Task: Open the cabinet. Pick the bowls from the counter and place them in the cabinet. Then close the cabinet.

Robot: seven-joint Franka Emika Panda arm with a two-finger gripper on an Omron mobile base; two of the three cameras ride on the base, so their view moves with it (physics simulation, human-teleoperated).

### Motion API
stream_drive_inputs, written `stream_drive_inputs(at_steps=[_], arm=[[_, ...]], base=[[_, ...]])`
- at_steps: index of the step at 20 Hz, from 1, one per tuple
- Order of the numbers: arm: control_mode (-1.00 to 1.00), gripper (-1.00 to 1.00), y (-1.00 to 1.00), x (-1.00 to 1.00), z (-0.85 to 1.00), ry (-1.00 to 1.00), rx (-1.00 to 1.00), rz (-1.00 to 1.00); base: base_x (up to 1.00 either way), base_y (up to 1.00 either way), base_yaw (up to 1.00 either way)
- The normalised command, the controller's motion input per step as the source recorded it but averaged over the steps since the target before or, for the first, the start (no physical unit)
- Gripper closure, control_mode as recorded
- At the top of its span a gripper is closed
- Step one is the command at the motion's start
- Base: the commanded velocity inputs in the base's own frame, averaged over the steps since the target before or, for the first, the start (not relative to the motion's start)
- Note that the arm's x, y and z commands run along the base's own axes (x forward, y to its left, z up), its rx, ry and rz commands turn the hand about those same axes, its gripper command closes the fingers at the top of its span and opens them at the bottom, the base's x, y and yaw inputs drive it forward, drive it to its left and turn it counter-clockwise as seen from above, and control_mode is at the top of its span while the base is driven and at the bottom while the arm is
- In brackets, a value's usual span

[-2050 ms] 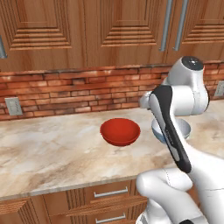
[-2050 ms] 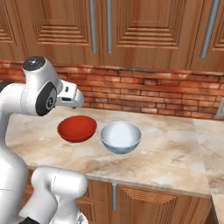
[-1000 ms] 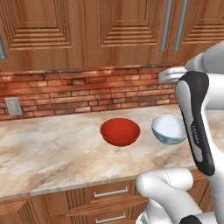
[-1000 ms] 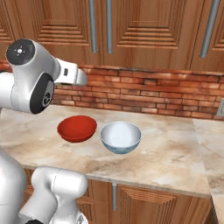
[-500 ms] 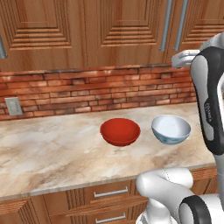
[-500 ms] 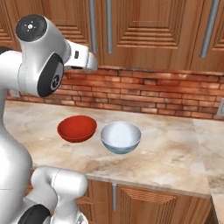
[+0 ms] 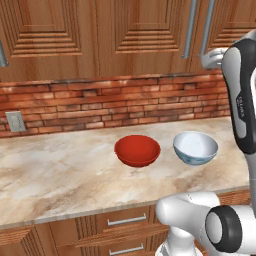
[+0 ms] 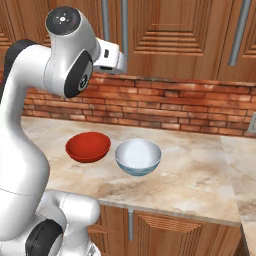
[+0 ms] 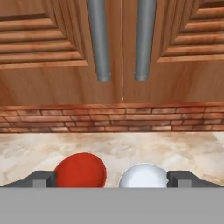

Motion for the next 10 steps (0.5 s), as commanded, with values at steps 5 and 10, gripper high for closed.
stream_drive_inputs(at_steps=[5, 10], arm=[[-1.00, -1.00, -0.23, 0.32, 0.00, -0.01, -0.01, 0.00], [-1.00, -1.00, -0.20, 0.44, 0.00, -0.01, -0.07, 0.00]], base=[[0.00, 0.00, 0.00], [0.00, 0.00, 0.00]])
